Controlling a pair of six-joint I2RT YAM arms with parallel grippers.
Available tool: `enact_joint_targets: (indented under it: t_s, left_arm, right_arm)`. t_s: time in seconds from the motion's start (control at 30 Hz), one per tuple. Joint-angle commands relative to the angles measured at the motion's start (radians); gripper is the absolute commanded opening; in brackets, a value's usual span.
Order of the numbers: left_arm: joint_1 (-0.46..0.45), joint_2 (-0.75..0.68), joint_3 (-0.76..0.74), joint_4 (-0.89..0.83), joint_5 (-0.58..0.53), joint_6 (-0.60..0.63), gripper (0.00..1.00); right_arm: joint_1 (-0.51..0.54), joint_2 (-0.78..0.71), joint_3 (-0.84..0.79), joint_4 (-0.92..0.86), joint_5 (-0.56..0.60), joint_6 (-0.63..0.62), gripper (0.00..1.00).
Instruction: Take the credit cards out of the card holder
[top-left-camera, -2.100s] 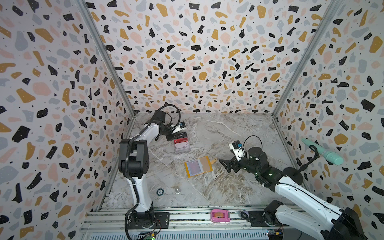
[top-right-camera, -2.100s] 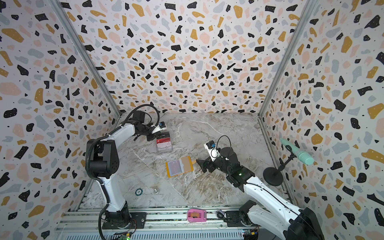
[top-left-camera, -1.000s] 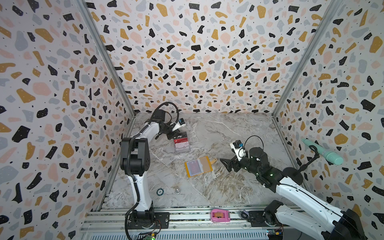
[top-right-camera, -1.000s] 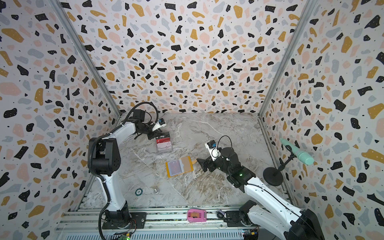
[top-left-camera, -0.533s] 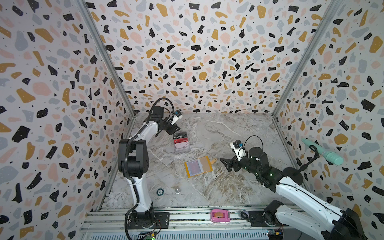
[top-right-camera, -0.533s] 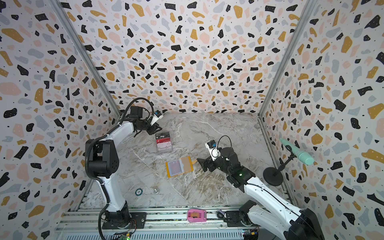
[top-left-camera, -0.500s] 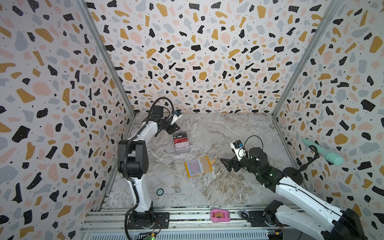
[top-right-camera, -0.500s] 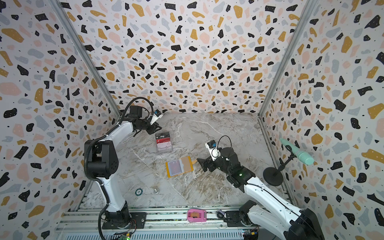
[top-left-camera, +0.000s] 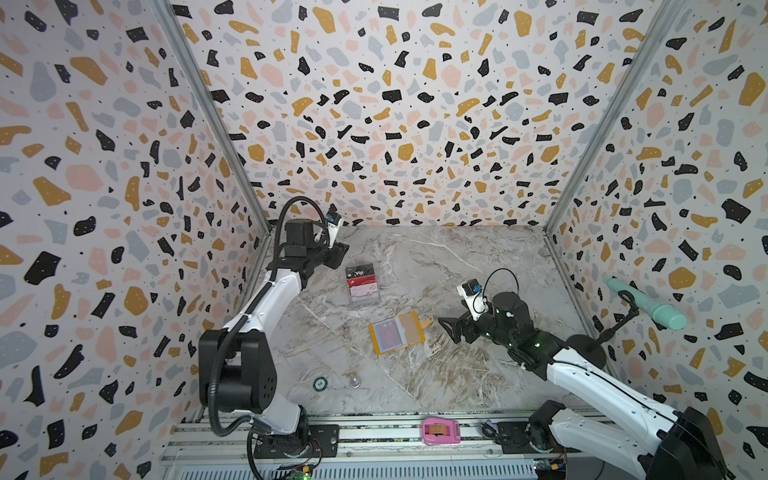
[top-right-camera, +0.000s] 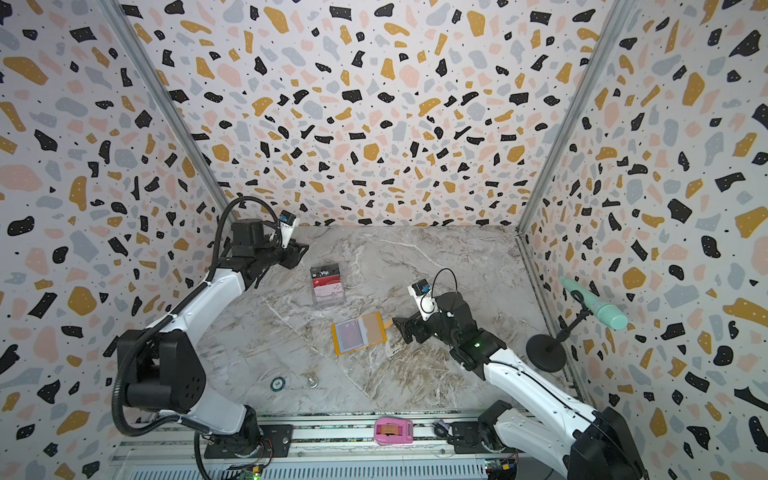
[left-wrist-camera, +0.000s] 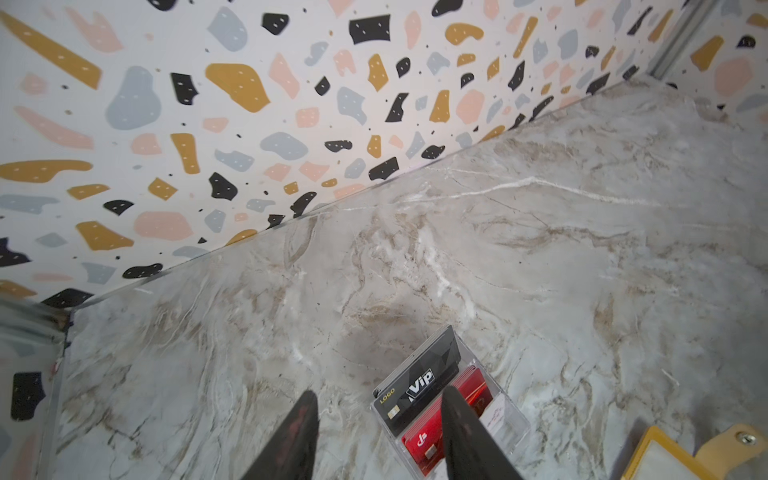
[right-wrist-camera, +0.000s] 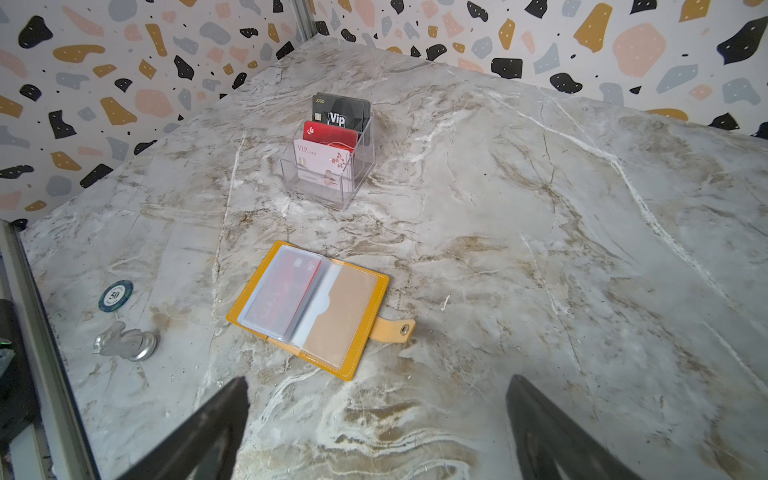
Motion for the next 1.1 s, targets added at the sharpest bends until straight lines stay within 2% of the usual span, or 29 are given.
enact_joint_targets:
  t_s: [0.0,0.23,0.47,0.77,1.0,1.07]
  left_arm:
    - [-0.011,-0.077,-0.055,0.053,-0.065,-0.175,0.50]
    - [-0.052,-0.214,-0.164,-0.076,-0.086,-0.273,0.48]
    - [-0.182,-0.307,-0.288,-0.152,-0.150,-0.362,0.45]
    - [-0.339,-0.343,-0.391,-0.206,-0.230,-0.454,0.38]
    - [-0.427,-0.325,-0.501,-0.129,-0.220,-0.498,0.30]
    - [-0.451,-0.305,-0.515,-0.121,-0.233,-0.499,0.25]
  right_arm:
    - [-0.005,0.013,0.060,-0.020,0.001,0.023,0.97]
    - [-0.005,0.073,0.097,-0.035,-0.030,0.053,0.96]
    - [-0.002,0.168,0.168,-0.079,-0.068,0.070,0.94]
    - [0.023,0.257,0.242,-0.138,-0.075,0.053,0.92]
    - [0.037,0.333,0.278,-0.159,-0.061,0.005,0.91]
    - [0.049,0.361,0.292,-0.162,-0.057,0.001,0.90]
